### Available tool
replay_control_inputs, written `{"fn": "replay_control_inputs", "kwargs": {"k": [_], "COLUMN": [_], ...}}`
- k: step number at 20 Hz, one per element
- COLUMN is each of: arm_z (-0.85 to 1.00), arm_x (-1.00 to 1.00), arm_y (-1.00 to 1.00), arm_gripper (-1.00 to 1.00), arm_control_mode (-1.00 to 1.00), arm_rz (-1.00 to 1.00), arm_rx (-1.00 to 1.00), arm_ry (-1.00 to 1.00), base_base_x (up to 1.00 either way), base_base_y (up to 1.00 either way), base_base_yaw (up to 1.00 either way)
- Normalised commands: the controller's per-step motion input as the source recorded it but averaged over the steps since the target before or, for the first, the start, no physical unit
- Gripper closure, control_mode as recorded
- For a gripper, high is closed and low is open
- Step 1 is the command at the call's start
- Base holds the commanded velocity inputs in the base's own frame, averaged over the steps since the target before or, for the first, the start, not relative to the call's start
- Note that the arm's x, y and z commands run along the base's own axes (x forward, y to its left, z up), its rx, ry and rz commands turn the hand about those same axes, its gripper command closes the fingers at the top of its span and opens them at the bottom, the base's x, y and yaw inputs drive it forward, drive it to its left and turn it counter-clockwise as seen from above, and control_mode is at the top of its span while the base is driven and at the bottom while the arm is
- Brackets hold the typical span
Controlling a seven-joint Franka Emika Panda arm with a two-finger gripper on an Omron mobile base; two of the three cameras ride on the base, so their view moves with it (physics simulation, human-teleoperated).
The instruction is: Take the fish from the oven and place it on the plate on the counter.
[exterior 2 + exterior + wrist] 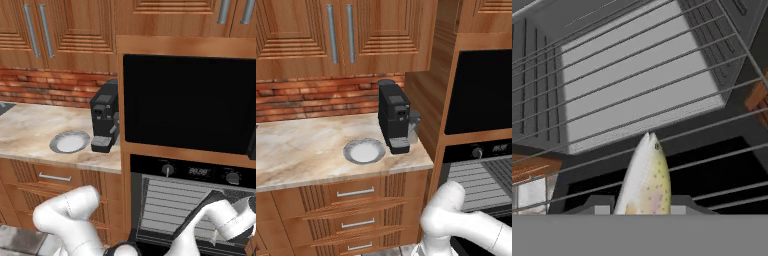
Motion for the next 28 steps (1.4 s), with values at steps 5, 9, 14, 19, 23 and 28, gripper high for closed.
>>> {"fn": "replay_control_inputs", "kwargs": {"k": [5,9,14,19,23,28], "arm_z": [0.92,0.87,0.85,0.86,0.96,0.99], "arm_x": [-0.97,-1.0,-0.92,-0.69,-0.42,-0.25], "arm_y": [0.69,0.93,1.0,1.0,1.0,1.0], "arm_gripper": [1.0,1.0,1.0,1.0,1.0,1.0], "arm_control_mode": [-1.0,-1.0,-1.0,-1.0,-1.0,-1.0], "arm_rz": [0.03,0.0,0.0,0.0,0.0,0.0], "arm_rx": [0.0,-0.01,-0.07,-0.13,-0.15,-0.14], "arm_ry": [-0.23,-0.21,-0.19,-0.14,-0.13,-0.13], "base_base_x": [0.0,0.0,0.0,0.0,0.0,0.0], "base_base_y": [0.0,0.0,0.0,0.0,0.0,0.0], "base_base_yaw": [0.0,0.0,0.0,0.0,0.0,0.0]}}
